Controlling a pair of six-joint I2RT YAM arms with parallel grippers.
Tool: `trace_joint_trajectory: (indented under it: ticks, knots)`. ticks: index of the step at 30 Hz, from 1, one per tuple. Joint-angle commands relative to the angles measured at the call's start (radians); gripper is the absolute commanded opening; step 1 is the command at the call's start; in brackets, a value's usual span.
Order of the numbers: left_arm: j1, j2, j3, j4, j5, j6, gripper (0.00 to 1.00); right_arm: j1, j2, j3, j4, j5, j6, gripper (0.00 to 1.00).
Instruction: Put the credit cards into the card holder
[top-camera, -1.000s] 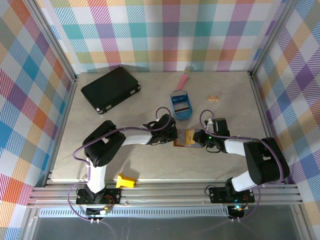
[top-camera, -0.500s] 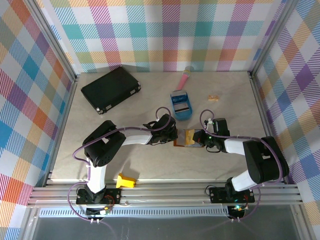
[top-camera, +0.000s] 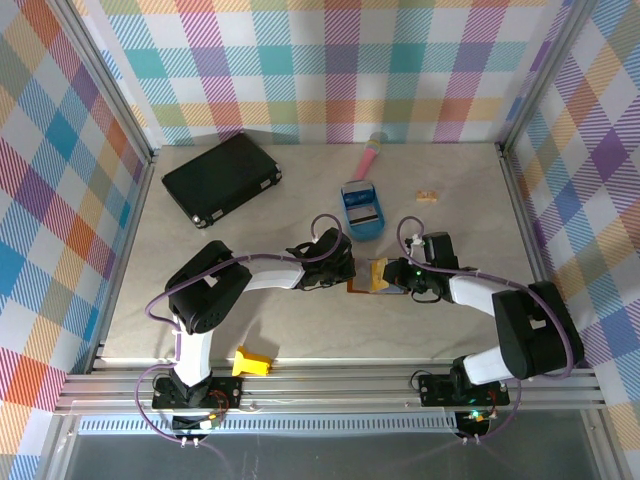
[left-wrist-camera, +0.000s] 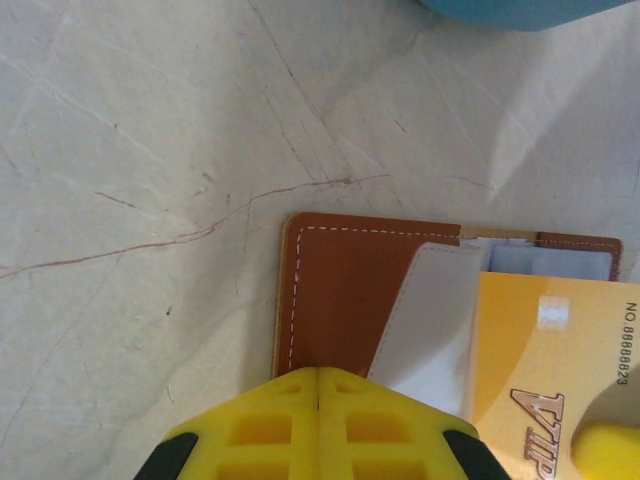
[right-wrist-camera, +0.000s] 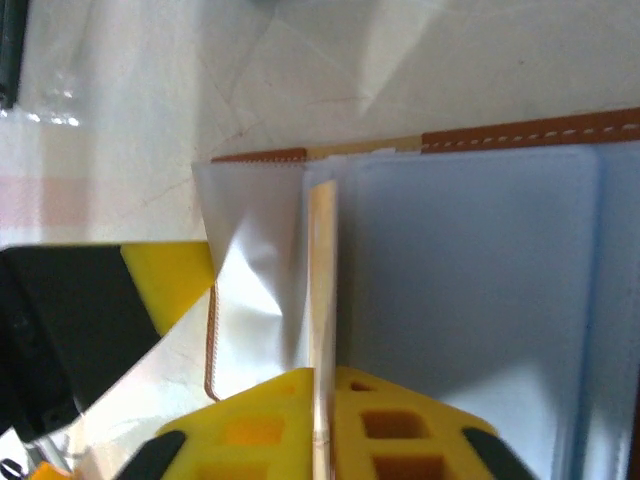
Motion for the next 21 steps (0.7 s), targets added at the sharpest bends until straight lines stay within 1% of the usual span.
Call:
trace_joint_trajectory:
  ticks: [1, 4, 6, 21]
  knots:
    - [-0.014, 0.027, -0.037, -0.059, -0.017, -0.014, 0.00, 0.007, -0.025, 0.038, -0.144, 0.032, -0.039, 0.20]
    - [-0.014, 0.027, -0.036, -0.057, -0.016, -0.015, 0.00, 0.005, -0.018, 0.059, -0.173, 0.039, -0.034, 0.27]
    - [-0.014, 0.028, -0.034, -0.057, -0.014, -0.015, 0.00, 0.005, -0.012, 0.069, -0.180, 0.040, -0.031, 0.29]
    - [-0.014, 0.047, -0.024, -0.057, 0.001, -0.013, 0.00, 0.003, 0.030, 0.121, -0.229, 0.095, -0.030, 0.25]
